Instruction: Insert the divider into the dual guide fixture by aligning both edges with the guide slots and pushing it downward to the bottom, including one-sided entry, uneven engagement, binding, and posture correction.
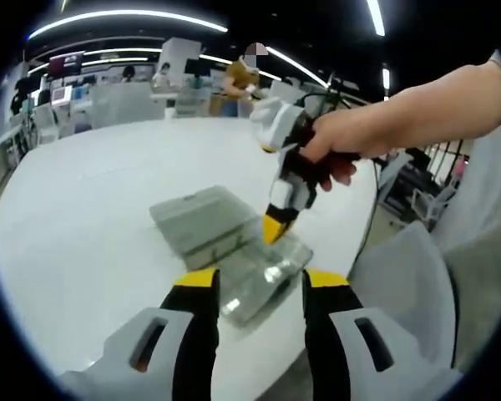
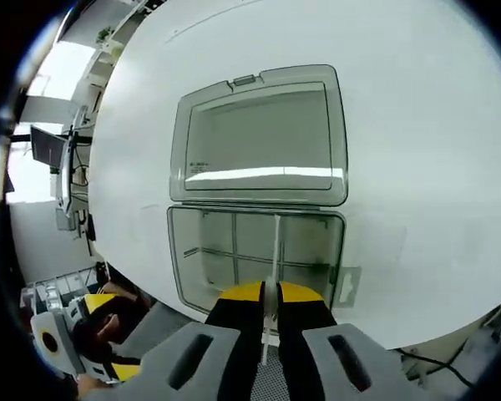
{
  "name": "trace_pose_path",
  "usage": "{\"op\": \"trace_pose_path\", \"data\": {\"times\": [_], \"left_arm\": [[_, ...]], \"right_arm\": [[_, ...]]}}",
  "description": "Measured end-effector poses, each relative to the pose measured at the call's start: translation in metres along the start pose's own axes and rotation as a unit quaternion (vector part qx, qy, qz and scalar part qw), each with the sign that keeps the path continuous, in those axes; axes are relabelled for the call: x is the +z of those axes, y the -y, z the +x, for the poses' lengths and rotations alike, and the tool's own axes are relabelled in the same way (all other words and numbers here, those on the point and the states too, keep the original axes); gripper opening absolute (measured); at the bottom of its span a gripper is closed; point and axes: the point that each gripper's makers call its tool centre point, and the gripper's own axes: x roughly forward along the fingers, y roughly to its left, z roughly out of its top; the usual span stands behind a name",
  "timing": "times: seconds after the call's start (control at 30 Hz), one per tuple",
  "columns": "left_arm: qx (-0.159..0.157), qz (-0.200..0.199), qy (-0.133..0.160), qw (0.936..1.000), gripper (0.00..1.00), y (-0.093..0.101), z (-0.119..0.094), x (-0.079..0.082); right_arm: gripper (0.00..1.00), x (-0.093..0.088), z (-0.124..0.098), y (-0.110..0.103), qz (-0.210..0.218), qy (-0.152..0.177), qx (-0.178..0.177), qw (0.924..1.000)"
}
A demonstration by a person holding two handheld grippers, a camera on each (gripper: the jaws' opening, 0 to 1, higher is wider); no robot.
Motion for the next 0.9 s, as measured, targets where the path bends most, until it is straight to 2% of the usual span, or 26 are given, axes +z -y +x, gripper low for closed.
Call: {"op": "trace_pose_path", "data": {"times": [0.63,0.9], "left_arm": [[0.002,-0.002,0.001,1.0,0.37,-0.0015,-0.0011,-0.0008],[0.002,-0.004,0.001,1.0,0.36,-0.0017,-0.0013,-0.0012]], "right_arm": [[0.0,-0.0014,0.0041,0.0028,-0.011,-0.003,-0.013,0.9998],[0.0,-0.0032,0.0046,0.0003,-0.005,-0.005,-0.009,0.9999]]}}
